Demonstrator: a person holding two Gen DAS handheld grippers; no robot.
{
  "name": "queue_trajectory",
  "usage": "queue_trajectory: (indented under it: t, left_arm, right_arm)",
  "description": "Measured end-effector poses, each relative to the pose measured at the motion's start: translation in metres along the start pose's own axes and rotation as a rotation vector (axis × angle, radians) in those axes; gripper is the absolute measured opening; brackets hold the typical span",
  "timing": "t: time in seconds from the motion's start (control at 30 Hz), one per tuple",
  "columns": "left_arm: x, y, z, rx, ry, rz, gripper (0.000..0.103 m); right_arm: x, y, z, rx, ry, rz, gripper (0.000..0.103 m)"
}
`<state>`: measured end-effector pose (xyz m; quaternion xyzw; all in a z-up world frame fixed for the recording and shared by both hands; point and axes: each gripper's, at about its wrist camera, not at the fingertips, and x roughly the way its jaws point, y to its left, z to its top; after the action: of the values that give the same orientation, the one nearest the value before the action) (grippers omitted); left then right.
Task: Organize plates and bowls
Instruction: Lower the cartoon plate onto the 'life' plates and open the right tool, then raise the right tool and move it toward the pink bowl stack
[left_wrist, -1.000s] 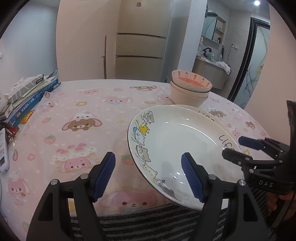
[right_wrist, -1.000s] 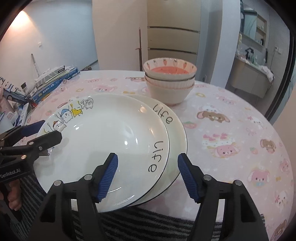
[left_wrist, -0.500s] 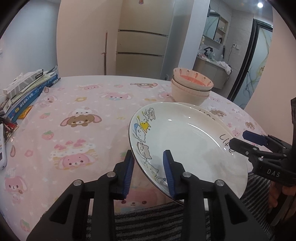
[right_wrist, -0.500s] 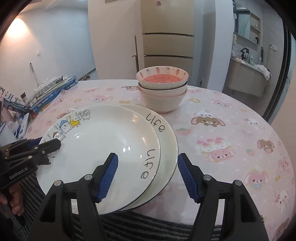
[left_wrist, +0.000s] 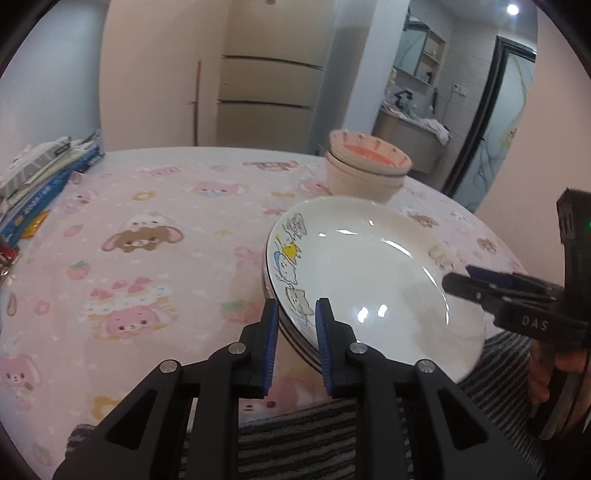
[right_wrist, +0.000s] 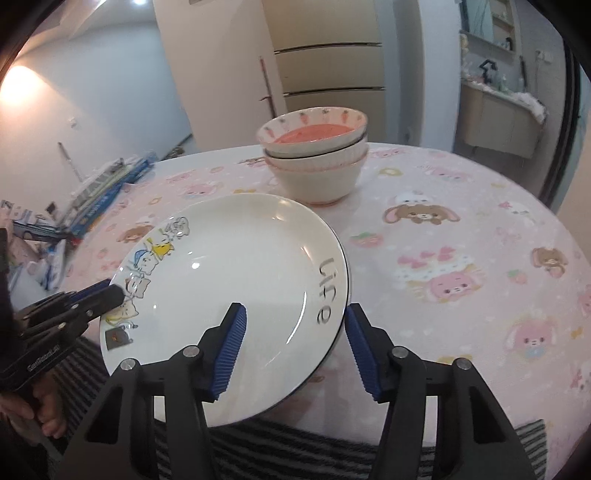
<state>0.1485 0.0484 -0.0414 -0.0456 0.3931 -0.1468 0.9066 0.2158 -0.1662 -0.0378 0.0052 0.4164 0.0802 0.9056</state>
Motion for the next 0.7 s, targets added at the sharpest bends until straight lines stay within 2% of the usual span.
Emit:
queue_trajectory:
  t: [0.1, 0.17, 0.3, 0.37, 0.4, 0.43, 0.53, 0.57, 0.63, 0.67, 0.7]
  left_arm:
    - [0.0, -0.006, -0.001, 0.023, -0.008, 0.03, 0.013]
    - [0.0, -0.005, -0.001, 0.009, -0.007, 0.022, 0.013]
    - [0.001, -0.002, 0.0, -0.011, -0.01, 0.031, 0.013]
    - [-0.003, -0.006, -0.001, 0.011, -0.032, 0.052, 0.018]
    - [-0.007, -0.01, -0.002, 0.025, -0.055, 0.073, 0.027]
    - [-0.014, -0.015, -0.003, 0.045, -0.092, 0.102, 0.04]
    - [-0.036, -0.027, -0.007, 0.1, -0.211, 0.121, 0.063]
    - [-0.041, -0.029, -0.008, 0.108, -0.239, 0.124, 0.067]
    - [-0.056, -0.03, -0.013, 0.118, -0.314, 0.107, 0.08]
    - [-0.063, -0.029, -0.014, 0.118, -0.348, 0.098, 0.083]
    - [-0.071, -0.029, -0.016, 0.116, -0.391, 0.098, 0.092]
  right_arm:
    - [0.0, 0.0, 0.0, -0.017, -0.005, -0.044, 0.039]
    - [0.0, -0.002, 0.0, -0.021, -0.008, -0.061, 0.033]
    - [0.002, -0.002, 0.001, -0.029, -0.009, -0.079, 0.031]
    - [0.0, -0.002, 0.001, -0.026, -0.024, -0.1, 0.031]
    - [-0.004, -0.002, 0.001, -0.023, -0.047, -0.106, 0.032]
    - [-0.008, 0.0, 0.001, -0.026, -0.071, -0.115, 0.032]
    - [-0.021, 0.004, 0.003, -0.046, -0.162, -0.158, 0.032]
    - [-0.026, 0.004, 0.003, -0.048, -0.191, -0.162, 0.032]
    - [-0.033, 0.002, 0.005, -0.035, -0.232, -0.159, 0.05]
    - [-0.038, 0.0, 0.006, -0.018, -0.263, -0.157, 0.071]
    - [-0.043, -0.002, 0.006, -0.003, -0.295, -0.158, 0.081]
